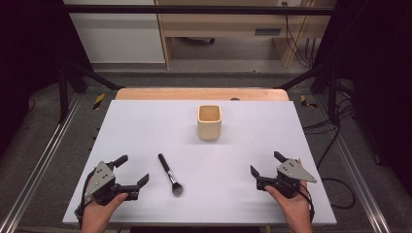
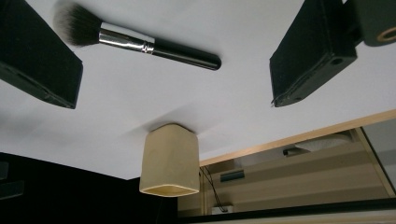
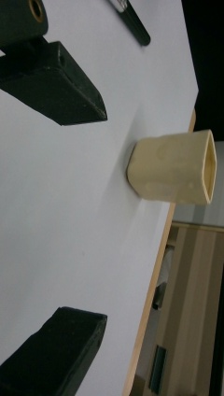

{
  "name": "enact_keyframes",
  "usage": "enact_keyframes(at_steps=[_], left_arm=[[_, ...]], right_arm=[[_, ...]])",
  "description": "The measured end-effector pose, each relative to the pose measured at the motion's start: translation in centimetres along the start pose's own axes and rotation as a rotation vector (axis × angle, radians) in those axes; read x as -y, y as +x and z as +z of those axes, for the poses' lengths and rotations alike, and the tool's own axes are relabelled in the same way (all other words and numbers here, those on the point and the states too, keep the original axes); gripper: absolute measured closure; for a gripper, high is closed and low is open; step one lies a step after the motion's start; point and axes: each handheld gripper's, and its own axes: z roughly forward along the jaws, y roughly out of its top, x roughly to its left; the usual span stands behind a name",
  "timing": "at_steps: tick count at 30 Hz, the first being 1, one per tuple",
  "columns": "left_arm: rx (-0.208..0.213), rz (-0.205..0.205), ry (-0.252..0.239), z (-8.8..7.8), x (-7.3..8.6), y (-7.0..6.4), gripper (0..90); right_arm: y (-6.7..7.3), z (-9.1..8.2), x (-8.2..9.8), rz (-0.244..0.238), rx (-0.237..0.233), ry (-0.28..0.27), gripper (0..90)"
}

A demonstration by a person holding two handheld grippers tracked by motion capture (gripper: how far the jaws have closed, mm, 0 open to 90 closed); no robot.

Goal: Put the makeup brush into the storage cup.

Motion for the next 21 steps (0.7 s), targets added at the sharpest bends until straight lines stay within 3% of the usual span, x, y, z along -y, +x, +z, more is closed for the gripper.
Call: enact_keyframes(at_steps=[5, 9, 21], left_arm=[[-0.007, 0.002, -0.015, -0.2, 0.0, 0.2, 2.2], [-0.016, 0.0, -0.025, -0.3, 0.0, 0.3, 2.2], [-0.07, -0.015, -0.055, -1.2, 0.0, 1.5, 2.1]], right_arm=[[1.0, 0.8, -1.0, -0.042, -0.025, 0.054, 4.5], [2.0, 1.6, -1.9, -0.049, -0.054, 0.085, 4.5], [6.1, 5.1, -4.4, -0.118, -0.157, 0.224, 5.8]])
